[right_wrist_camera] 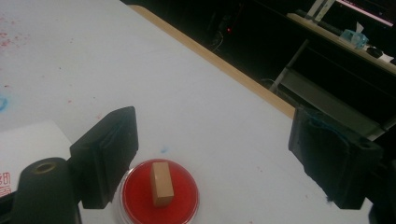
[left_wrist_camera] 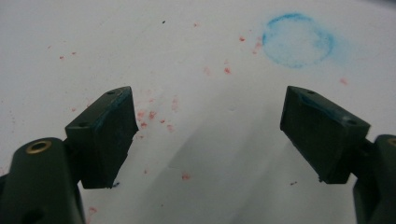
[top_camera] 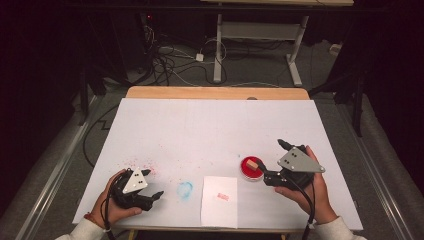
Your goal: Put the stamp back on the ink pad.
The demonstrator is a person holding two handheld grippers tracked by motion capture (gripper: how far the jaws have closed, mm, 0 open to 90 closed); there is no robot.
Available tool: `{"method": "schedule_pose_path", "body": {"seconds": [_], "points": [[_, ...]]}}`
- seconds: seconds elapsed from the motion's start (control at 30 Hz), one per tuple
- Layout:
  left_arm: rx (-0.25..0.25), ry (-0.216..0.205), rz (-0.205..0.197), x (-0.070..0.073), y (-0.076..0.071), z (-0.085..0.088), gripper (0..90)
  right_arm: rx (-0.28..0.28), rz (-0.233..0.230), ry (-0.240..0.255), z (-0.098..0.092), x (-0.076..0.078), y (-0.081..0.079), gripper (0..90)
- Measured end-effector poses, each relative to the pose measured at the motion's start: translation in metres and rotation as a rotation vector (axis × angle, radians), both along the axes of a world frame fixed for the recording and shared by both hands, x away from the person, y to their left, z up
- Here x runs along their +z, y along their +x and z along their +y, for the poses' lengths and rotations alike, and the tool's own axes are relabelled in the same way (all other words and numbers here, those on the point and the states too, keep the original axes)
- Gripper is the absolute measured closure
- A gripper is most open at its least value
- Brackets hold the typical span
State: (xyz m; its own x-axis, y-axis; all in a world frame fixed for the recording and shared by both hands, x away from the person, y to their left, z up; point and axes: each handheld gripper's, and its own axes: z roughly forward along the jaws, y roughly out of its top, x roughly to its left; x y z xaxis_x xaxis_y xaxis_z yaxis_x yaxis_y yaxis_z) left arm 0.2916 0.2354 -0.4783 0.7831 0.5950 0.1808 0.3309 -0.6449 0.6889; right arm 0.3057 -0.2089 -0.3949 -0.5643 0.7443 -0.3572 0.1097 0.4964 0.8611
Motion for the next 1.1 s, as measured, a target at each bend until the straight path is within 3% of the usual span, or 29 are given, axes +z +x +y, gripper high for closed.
{"method": "schedule_pose_path", "body": {"seconds": [0.4,1.1], "points": [[0.000,0.000,-0.003,0.000,0.000,-0.001,18.0,-0.012,-0.025,0.002,-0.016,-0.011,-0.012,16.5],[0.013,0.002,-0.042,0.003,0.001,-0.003,17.6,-0.069,0.005,-0.015,-0.048,-0.033,-0.021,16.5]]}}
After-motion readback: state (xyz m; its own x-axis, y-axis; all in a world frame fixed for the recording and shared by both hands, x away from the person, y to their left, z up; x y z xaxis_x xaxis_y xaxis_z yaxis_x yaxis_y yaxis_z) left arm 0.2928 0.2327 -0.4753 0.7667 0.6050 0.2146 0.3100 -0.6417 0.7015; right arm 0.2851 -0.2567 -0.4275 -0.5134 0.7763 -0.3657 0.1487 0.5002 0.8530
